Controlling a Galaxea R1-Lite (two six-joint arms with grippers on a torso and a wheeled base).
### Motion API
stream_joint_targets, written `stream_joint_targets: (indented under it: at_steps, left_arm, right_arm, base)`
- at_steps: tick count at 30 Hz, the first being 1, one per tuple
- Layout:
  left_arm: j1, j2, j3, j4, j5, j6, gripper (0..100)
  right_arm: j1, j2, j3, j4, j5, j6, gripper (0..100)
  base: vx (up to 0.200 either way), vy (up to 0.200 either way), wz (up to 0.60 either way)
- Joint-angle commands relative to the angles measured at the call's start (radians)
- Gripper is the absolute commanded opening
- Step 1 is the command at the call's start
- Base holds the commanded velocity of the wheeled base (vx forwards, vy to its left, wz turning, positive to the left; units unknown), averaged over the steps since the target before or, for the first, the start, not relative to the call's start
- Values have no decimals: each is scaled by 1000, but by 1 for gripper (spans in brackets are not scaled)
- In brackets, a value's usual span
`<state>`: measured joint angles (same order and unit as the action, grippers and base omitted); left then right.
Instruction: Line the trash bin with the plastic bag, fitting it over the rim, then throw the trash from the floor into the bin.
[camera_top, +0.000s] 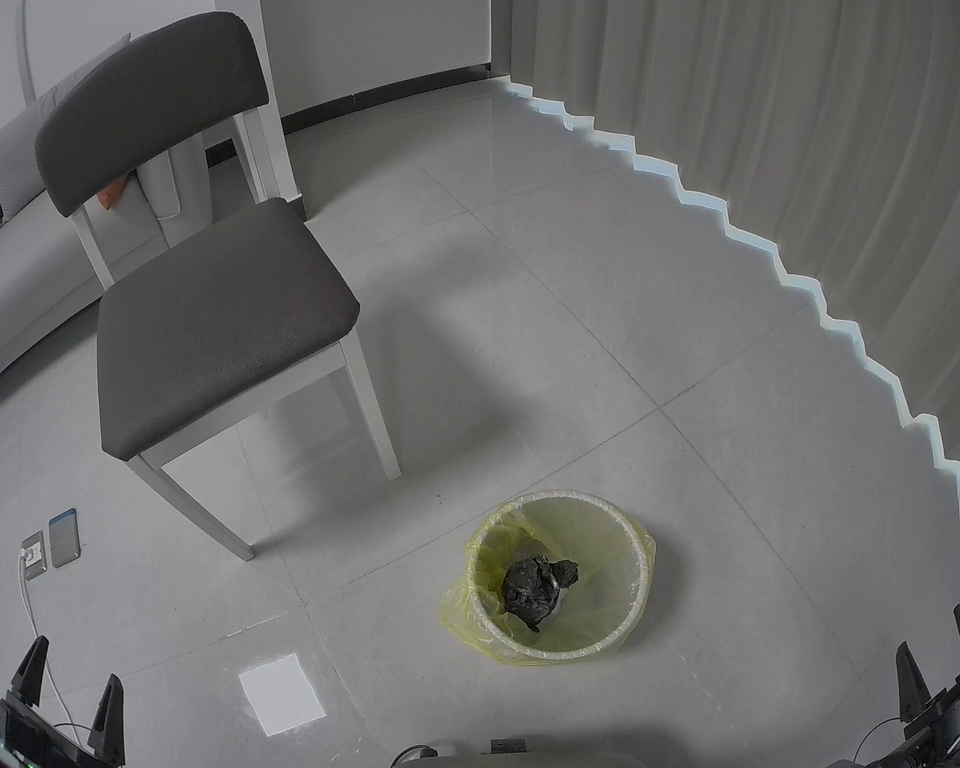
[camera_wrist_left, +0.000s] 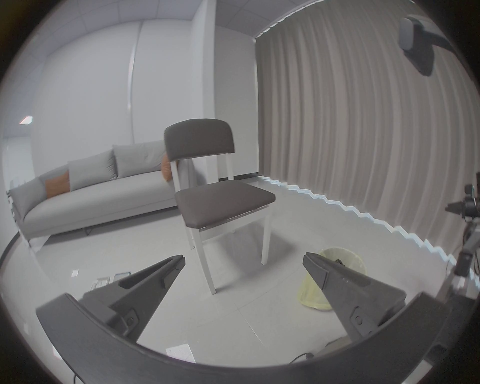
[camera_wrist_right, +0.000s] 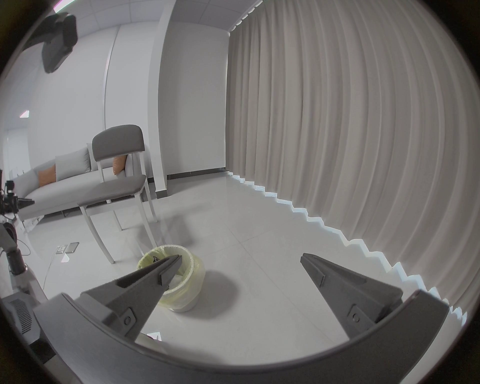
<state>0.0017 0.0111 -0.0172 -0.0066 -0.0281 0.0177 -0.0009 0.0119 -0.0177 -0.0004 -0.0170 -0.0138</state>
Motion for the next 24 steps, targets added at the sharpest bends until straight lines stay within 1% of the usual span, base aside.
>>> stream_joint_targets:
  at_steps: [1,6,9,14,24]
  left_arm:
    - [0,-11,17,2,28,-36,100]
    - [0,-11,17,0,30,-19,100]
    - [0,-11,17,0,19,11,100]
    - [0,-11,17,2,23,-7,100]
    - [0,-11,17,2,19,-4,100]
  right_arm:
    - [4,-7,16,0,5,12,100]
    - [7,19,16,-1,8,23,100]
    - [2,-12,16,2,-15,28,100]
    - [2,-12,16,0,-20,34,100]
    - [2,-12,16,0,-15,35,100]
  base:
    - [0,0,0]
    - [0,0,0]
    - [0,0,0]
    - [0,0,0]
    - [0,0,0]
